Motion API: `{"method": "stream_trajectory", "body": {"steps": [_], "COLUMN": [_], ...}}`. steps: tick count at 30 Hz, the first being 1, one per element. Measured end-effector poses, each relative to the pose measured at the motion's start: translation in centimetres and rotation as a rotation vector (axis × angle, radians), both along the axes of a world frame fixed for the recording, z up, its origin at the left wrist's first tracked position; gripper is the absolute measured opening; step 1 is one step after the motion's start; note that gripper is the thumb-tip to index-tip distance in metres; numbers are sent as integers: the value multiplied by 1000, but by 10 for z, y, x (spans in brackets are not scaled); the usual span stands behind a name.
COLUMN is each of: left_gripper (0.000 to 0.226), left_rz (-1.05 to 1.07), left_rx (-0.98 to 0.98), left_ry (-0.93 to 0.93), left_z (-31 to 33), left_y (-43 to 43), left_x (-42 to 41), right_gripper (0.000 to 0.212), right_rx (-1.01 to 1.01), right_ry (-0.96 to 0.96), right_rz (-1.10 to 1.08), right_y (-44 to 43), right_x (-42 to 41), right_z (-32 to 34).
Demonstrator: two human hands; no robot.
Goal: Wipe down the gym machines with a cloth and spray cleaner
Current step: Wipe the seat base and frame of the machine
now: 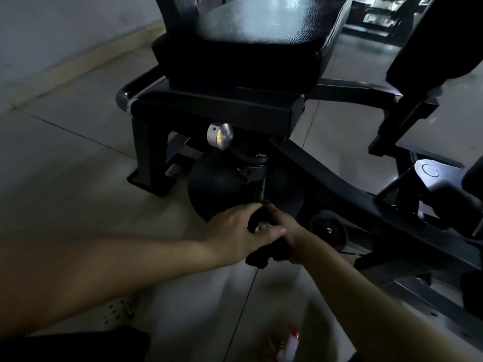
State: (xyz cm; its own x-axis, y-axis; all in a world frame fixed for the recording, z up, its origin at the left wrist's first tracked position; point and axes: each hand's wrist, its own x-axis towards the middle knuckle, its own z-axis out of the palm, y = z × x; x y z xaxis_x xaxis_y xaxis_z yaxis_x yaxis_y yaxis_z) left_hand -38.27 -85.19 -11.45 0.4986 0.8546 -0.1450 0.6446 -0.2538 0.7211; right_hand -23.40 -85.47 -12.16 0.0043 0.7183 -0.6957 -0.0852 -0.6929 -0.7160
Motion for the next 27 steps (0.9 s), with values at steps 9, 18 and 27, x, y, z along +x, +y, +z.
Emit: {"method": "stream_trajectory", "body": {"steps": [9,18,27], "left_gripper": [117,123,129], "left_rz": [4,90,180], "left_rx": [43,81,-219], "left_ry": [206,42,-240], "left_z": [-13,-15,-18], "left_y": [-5,-7,-13], "left_x": [4,4,4], "right_gripper": [22,40,28], "right_rx": [-35,-84,-96], "right_ry": [-307,388,319], "right_rz": [254,-230,-240], "right_y": [42,-16,-3], "right_x": [4,-12,-13], "right_z": [7,-4,14]}}
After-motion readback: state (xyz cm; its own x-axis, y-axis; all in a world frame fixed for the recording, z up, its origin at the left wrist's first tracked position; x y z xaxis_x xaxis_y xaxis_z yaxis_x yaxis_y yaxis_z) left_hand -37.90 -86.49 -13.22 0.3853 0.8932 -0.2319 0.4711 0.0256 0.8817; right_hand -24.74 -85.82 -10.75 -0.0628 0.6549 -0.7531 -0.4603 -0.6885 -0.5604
